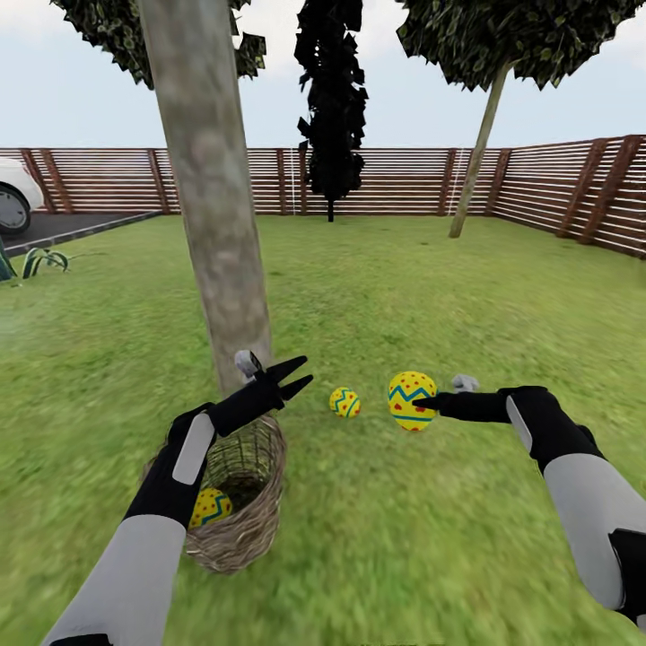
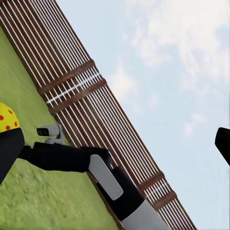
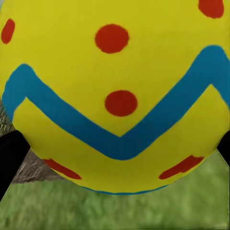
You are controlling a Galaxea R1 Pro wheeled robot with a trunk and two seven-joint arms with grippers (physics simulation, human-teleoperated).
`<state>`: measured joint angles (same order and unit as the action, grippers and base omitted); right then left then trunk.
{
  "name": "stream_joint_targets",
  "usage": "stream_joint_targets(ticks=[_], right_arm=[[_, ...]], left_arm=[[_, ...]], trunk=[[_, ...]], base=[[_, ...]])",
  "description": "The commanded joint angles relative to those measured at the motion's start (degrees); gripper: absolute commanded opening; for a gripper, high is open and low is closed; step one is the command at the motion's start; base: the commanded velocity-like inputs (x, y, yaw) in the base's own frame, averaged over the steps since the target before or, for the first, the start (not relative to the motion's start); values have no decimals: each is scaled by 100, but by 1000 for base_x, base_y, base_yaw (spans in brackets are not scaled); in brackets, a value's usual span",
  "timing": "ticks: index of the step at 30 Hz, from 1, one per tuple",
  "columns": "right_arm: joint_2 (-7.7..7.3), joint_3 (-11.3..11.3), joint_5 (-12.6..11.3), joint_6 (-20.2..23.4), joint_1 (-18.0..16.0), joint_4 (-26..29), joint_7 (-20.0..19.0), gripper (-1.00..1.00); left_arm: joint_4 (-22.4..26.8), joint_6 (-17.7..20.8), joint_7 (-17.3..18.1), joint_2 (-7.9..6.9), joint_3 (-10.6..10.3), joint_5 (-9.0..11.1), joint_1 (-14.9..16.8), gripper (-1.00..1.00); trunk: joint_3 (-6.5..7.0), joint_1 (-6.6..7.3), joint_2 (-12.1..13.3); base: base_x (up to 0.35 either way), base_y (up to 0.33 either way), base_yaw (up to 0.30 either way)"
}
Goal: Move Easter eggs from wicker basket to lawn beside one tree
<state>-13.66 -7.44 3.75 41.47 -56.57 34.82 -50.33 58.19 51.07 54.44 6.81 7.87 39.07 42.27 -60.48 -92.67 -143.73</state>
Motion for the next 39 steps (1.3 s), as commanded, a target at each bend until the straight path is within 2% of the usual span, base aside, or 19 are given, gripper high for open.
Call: stream_joint_targets(ticks=[1, 6, 9, 12, 25, 31, 35, 39], right_arm=[[4, -28, 39, 36, -1, 2, -39, -100], [-4, -53, 36, 32, 5, -1, -39, -100], [2, -303, 38, 34, 5, -1, -39, -100], [4, -396, 38, 35, 5, -1, -39, -100], [3, -407, 38, 31, 5, -9, -34, -100], [20, -457, 21, -45, 69, -76, 18, -100], [6, -326, 35, 81, 126, -159, -111, -100], [4, -311, 43, 170, 223, -138, -239, -100]], left_arm=[[0, 26, 14, 5, 13, -4, 4, 100], [0, 25, 17, 5, 13, -4, 4, 100], [0, 26, 16, 5, 13, -4, 2, 100], [0, 26, 18, 5, 13, -4, 6, 100], [0, 26, 15, 5, 13, -4, 5, 100], [-65, -40, 32, -8, 14, 3, -14, 100], [-21, -170, 32, -10, 9, 1, -75, 100], [-10, -299, 32, -12, -115, -4, -87, 100]], trunk=[[-4, 1, -2], [7, 1, -2], [15, 1, -2], [23, 1, -2], [56, 1, -2], [56, 1, -2], [56, 1, -2], [56, 1, -2]], base=[[0, 0, -286], [0, 0, -286], [0, 0, -286], [0, 0, -286], [0, 0, -278], [0, 0, -24], [-53, 0, 0], [-311, 0, 0]])
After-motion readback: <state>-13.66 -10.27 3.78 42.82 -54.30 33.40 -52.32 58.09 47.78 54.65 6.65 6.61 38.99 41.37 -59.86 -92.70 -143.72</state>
